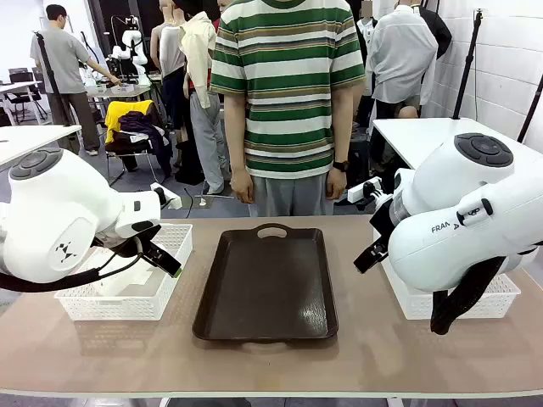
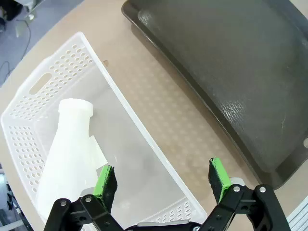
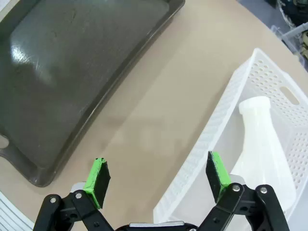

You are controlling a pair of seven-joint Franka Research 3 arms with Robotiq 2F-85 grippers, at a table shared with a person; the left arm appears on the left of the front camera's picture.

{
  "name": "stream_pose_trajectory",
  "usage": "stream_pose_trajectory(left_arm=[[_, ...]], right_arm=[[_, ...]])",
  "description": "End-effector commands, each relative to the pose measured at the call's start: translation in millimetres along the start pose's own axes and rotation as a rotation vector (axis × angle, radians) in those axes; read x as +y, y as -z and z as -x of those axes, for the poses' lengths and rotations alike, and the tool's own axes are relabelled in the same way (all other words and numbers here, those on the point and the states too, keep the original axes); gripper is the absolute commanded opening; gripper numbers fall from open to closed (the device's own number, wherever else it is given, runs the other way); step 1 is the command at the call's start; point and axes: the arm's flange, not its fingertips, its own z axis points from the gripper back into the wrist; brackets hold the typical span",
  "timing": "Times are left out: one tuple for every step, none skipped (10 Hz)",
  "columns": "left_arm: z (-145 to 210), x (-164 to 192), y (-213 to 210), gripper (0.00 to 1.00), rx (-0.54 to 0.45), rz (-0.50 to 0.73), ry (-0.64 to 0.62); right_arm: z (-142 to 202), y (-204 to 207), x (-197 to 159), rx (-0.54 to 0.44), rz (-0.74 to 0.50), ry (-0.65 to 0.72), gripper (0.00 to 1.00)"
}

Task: Prepare the laboratory tools.
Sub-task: Pick up the Big flask that the person points to.

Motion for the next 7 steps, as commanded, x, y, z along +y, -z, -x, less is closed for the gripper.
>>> stream_pose_trajectory(left_arm=[[0.0, 0.0, -0.1, 1.00, 0.000, 0.000, 0.000], [0.0, 0.0, -0.1, 1.00, 0.000, 0.000, 0.000], [0.0, 0.0, -0.1, 1.00, 0.000, 0.000, 0.000], [0.0, 0.0, -0.1, 1.00, 0.000, 0.000, 0.000], [0.0, 0.0, -0.1, 1.00, 0.000, 0.000, 0.000], [0.0, 0.0, -0.1, 1.00, 0.000, 0.000, 0.000], [0.0, 0.0, -0.1, 1.00, 0.000, 0.000, 0.000]], right_arm=[[0.0, 0.0, 0.0, 0.000, 0.000, 0.000, 1.00], [0.0, 0.0, 0.0, 0.000, 0.000, 0.000, 1.00], [0.0, 0.0, 0.0, 0.000, 0.000, 0.000, 1.00], [0.0, 0.0, 0.0, 0.000, 0.000, 0.000, 1.00], [0.0, 0.0, 0.0, 0.000, 0.000, 0.000, 1.00], [0.0, 0.0, 0.0, 0.000, 0.000, 0.000, 1.00], [0.0, 0.0, 0.0, 0.000, 0.000, 0.000, 1.00]])
